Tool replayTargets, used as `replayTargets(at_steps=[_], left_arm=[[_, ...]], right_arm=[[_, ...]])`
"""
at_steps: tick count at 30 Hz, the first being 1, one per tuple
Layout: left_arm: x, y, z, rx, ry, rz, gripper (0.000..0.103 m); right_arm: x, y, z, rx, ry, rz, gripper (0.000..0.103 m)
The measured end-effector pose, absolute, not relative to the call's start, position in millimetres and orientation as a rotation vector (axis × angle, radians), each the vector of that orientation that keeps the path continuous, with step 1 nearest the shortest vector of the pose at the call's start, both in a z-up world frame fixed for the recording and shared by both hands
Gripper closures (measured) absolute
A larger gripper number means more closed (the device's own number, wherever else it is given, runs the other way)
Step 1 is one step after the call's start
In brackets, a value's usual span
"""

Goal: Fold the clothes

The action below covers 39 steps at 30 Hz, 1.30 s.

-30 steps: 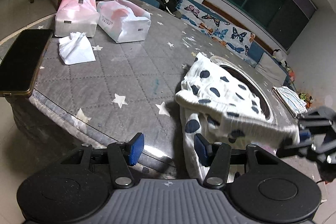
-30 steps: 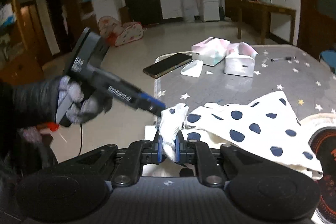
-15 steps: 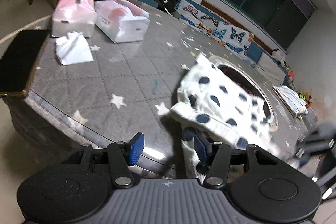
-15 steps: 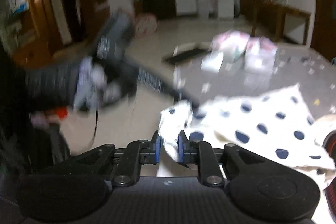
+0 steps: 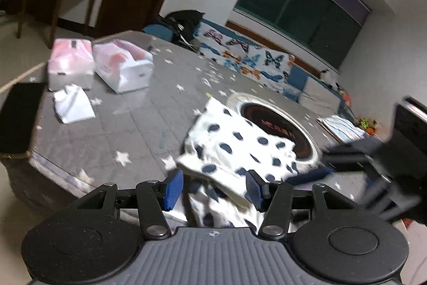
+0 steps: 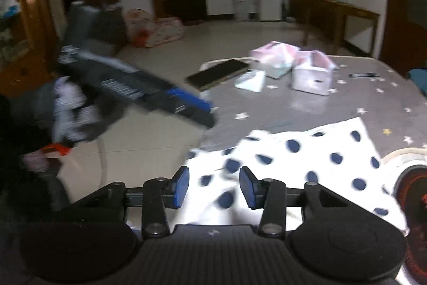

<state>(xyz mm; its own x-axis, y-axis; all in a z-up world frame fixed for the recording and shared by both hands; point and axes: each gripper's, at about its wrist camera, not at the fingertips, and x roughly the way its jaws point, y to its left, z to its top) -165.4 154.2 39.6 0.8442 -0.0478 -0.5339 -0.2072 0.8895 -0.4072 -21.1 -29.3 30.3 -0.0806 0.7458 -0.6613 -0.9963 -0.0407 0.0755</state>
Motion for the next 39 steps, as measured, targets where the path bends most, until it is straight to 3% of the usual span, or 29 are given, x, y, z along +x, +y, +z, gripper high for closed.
replayTargets(at_steps=[7, 9, 15, 21, 29, 39], left_arm=[[-164, 147, 17, -0.478, 0.635, 0.071, 0.049], [-162, 146, 12, -0.468, 0.653, 0.079, 0.049], [-162, 149, 5, -0.476, 0.669, 0.092, 0.049], [-162, 151, 1, -0.489, 0.669, 0.096, 0.049], [-170, 160, 10, -0.49, 0.645, 0.135, 0.048], [-171, 150, 54, -0.435, 0.507, 0.085, 0.049]], right_arm=[[-23, 6, 7, -0.637, 0.592, 1.48, 0.067], [-21, 11, 1, -0.653, 0.613, 1.455, 0.081], [-8, -9, 26, -0.508, 0.654, 1.482, 0.085], [-13, -52, 64, -0.36, 0.631, 1.612, 0.085], [-32, -62, 17, -0.506, 0.735, 1.654, 0.084], [-15, -65, 24, -0.465, 0.734, 1.591, 0.069]])
